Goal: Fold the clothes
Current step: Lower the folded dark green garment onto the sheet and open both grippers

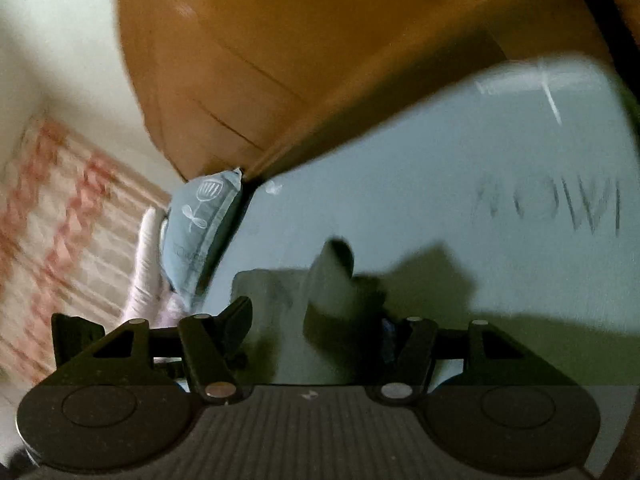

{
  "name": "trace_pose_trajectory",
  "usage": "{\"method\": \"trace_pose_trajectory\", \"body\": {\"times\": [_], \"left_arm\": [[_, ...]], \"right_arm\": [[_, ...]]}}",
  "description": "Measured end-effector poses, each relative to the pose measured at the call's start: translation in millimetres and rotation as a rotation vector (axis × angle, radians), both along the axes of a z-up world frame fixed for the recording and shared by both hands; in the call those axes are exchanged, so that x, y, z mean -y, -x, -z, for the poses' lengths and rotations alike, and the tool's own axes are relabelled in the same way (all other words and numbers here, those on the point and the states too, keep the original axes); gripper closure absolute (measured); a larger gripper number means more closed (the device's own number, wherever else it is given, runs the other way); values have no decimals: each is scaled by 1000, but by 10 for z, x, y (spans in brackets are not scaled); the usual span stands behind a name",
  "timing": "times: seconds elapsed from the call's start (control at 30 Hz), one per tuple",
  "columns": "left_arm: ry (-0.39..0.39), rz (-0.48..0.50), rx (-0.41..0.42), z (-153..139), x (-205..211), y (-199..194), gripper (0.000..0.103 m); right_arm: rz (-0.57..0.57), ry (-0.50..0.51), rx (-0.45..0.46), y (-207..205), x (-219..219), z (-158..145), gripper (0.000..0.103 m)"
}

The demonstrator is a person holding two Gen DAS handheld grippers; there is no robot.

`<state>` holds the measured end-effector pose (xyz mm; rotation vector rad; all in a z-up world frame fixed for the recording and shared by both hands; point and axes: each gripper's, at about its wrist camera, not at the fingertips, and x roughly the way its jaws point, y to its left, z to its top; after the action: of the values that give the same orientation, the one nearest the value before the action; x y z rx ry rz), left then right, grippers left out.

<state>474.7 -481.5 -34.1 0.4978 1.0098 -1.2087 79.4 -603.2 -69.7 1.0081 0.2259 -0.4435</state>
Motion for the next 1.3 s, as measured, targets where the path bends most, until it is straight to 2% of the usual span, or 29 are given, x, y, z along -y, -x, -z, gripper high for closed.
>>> {"method": "trace_pose_trajectory", "body": {"times": [0.1, 0.13, 0.17, 0.23, 0.27, 0.37, 0.47, 0.53, 0.63, 0.7, 0.9, 0.97, 1.07, 1.2, 1.3], "left_arm": [[15, -4, 4, -34, -50, 20, 45], [21, -8, -5, -68, -61, 23, 45], [30, -4, -12, -105, -75, 36, 45], [50, 20, -17, -168, -119, 90, 44], [53, 34, -17, -174, -125, 126, 40], [41, 69, -25, -74, -98, 211, 33], [12, 81, 12, 55, -74, 259, 31], [22, 80, 20, 43, -95, 292, 28], [35, 75, 15, -40, -163, 330, 28], [46, 79, 8, -98, -217, 359, 28], [65, 102, -5, -168, -267, 483, 27], [24, 92, -14, -115, -253, 479, 27], [-4, 80, -26, -114, -248, 459, 28], [56, 127, -82, -347, -66, 494, 28], [92, 210, -168, -444, 249, 621, 25]], "right_arm": [[57, 200, -233, -114, -86, -166, 35], [67, 249, -264, -117, -121, -212, 35], [61, 300, -274, -119, -160, -265, 35], [-11, 388, -238, -136, -272, -353, 35], [-50, 430, -220, -149, -330, -393, 35], [-240, 491, -222, -325, -542, -372, 33], [-295, 494, -419, -592, -583, -148, 32], [-301, 516, -459, -613, -589, -76, 31], [-318, 547, -447, -495, -676, -132, 22], [-356, 581, -406, -354, -789, -198, 22], [-526, 599, -380, -486, -1047, -108, 21], [-552, 587, -439, -547, -1017, 18, 20], [-552, 591, -412, -528, -980, -36, 19], [-518, 584, -353, -539, -929, -115, 16], [-561, 604, -452, -712, -946, 13, 15]]}}
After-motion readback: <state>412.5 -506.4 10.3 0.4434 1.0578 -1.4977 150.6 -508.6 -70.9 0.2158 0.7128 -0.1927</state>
